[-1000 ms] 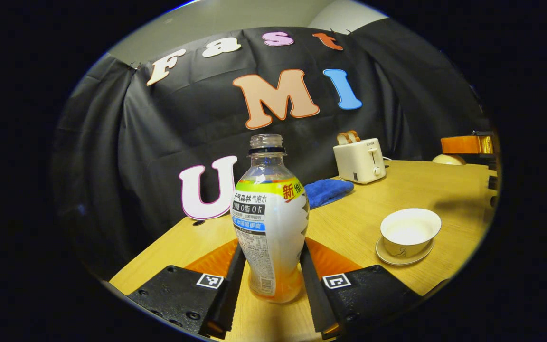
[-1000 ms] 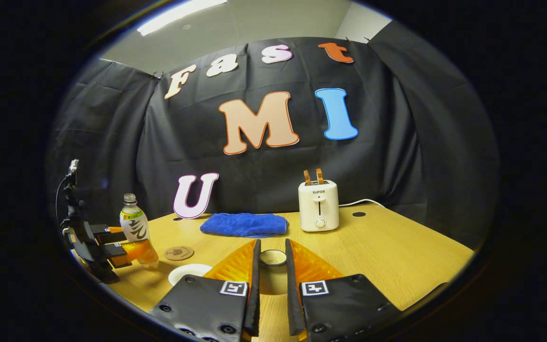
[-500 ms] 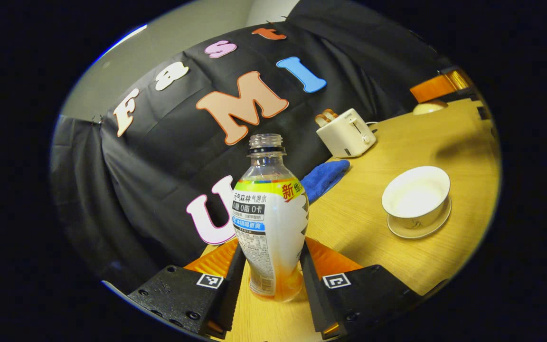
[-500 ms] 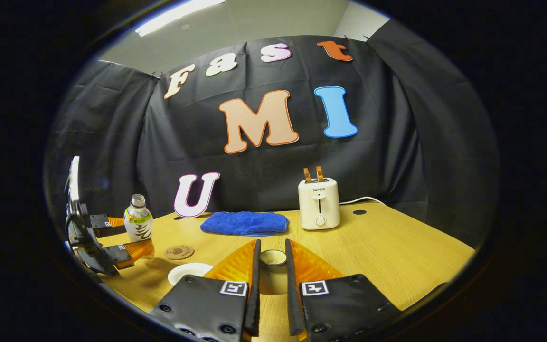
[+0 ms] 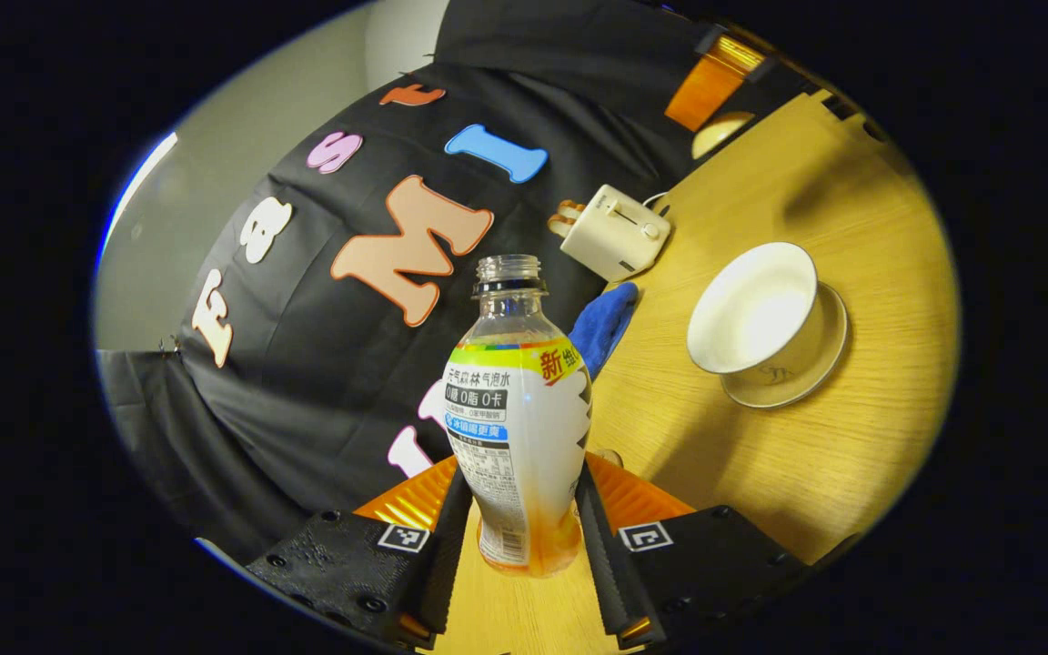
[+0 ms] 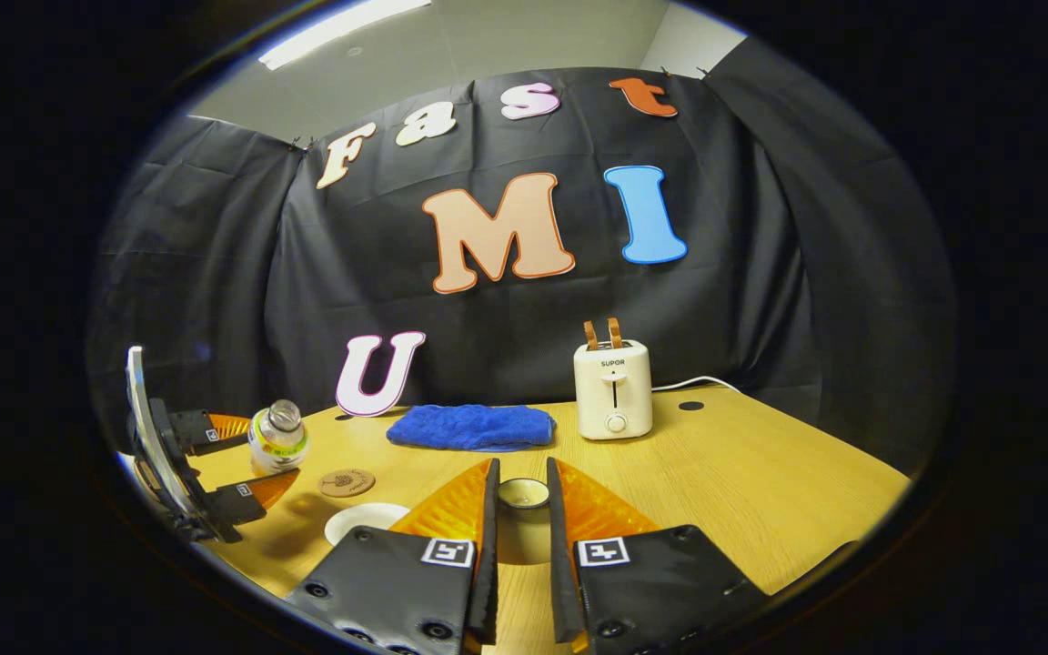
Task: Open the teacup lid with one hand, grasp the water bottle and pour water into the teacup with the other hand; after pouring, place the water bottle on the coaster and then close the teacup lid.
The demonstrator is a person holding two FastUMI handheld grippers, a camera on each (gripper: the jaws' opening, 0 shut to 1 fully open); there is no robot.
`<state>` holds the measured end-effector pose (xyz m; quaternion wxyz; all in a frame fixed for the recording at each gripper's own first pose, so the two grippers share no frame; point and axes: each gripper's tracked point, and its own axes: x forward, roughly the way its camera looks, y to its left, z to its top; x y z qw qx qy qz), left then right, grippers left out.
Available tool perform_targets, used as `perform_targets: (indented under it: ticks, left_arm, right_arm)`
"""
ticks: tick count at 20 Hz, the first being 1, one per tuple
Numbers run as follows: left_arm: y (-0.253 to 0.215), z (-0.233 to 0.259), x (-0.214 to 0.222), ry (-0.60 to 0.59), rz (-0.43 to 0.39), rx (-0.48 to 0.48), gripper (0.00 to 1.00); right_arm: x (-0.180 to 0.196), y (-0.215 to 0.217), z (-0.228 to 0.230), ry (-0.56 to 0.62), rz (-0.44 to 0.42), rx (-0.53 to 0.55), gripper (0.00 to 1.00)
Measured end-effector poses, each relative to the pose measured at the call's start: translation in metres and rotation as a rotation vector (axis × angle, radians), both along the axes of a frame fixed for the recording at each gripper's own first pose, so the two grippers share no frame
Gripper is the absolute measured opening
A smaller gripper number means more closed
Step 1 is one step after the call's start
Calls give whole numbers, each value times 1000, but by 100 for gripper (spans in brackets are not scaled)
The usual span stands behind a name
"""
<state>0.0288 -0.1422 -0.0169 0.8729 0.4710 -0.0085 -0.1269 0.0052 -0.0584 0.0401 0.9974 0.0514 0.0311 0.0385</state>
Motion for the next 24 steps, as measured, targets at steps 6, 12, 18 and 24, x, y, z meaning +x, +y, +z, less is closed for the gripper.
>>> perform_targets:
  ticks: [6,12,18,24]
  left_arm:
    - [-5,-6,-7,-23,-34,166,60]
    - [1,-10,-2,-34,-58,339,60]
    - [0,-12,-2,-41,-92,520,60]
    - [-6,-13,2,-22,-131,650,60]
  right_arm:
    - [-3,3,4,-9,9,1,27]
    - [-4,8,4,-11,20,-8,27]
    - [-4,10,5,-14,24,-12,27]
    - [-4,11,6,-18,27,-16,27]
